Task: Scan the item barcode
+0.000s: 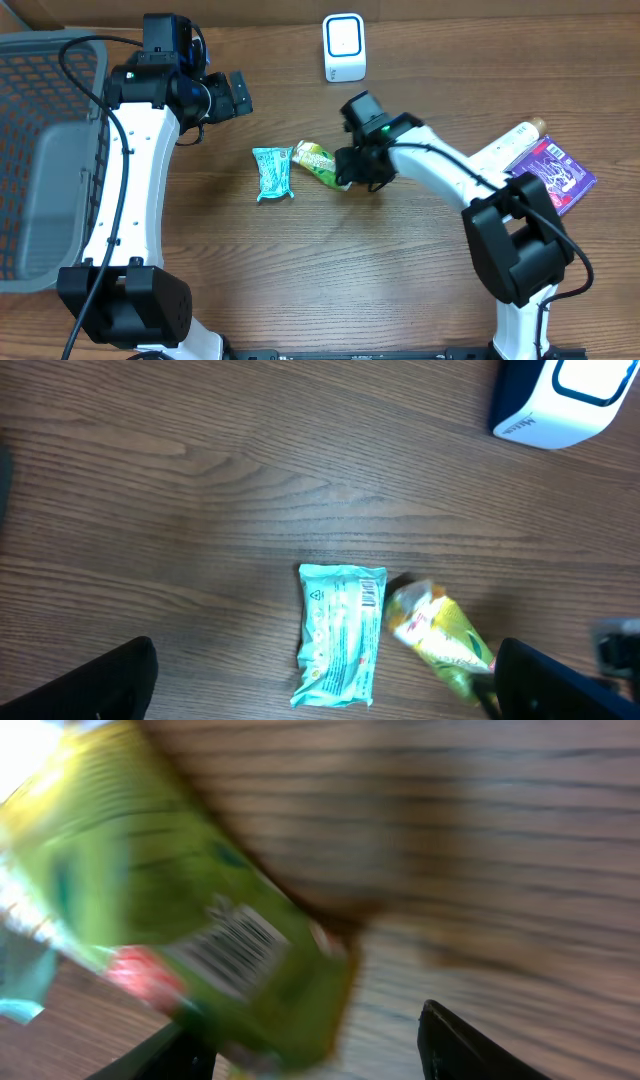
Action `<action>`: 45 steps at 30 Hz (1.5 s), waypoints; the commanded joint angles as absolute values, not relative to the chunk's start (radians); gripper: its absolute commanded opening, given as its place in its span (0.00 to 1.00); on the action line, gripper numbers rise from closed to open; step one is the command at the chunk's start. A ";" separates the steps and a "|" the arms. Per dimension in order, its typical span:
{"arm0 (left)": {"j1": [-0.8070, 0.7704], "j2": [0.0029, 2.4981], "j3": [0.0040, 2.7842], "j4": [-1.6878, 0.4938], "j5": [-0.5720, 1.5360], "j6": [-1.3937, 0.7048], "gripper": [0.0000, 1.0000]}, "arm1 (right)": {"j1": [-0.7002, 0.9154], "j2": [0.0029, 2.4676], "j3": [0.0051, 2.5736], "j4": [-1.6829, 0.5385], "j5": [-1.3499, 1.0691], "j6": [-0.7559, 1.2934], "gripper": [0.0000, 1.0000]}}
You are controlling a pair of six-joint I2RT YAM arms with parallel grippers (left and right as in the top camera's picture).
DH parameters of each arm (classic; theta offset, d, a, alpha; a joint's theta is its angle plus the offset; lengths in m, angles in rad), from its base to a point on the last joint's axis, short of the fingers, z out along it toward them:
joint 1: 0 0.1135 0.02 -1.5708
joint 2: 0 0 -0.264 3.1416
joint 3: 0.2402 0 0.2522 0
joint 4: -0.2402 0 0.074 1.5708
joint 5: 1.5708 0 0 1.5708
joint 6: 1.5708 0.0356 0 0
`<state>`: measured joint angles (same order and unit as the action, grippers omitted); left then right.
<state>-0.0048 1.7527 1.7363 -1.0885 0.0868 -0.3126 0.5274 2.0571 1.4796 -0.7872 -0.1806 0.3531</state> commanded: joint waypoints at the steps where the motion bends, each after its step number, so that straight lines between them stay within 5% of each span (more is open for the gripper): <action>1: -0.003 1.739 1.751 -1.088 0.094 -0.321 1.00 | 0.477 2.078 1.493 -0.791 -0.289 0.288 0.64; 9: -0.003 1.739 1.751 -1.088 0.094 -0.321 1.00 | 0.442 2.077 1.523 -0.828 -0.319 0.125 0.67; 21: -0.003 1.739 1.751 -1.088 0.094 -0.321 1.00 | 0.480 2.076 1.768 -0.916 -0.413 0.191 0.63; 27: -0.003 1.739 1.751 -1.088 0.094 -0.321 1.00 | 0.537 2.098 1.736 -0.844 -0.160 0.317 0.69; 37: -0.002 1.739 1.751 -1.088 0.094 -0.321 1.00 | 0.550 2.154 1.716 -0.888 -0.265 -0.062 0.70; 45: -0.002 1.739 1.751 -1.088 0.094 -0.321 1.00 | 0.602 2.153 1.716 -1.021 -0.343 -0.087 0.66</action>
<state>-0.0048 1.7527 1.7363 -1.0882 0.0868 -0.3126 0.5667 2.1517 1.7218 -0.9985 -0.2947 -0.0513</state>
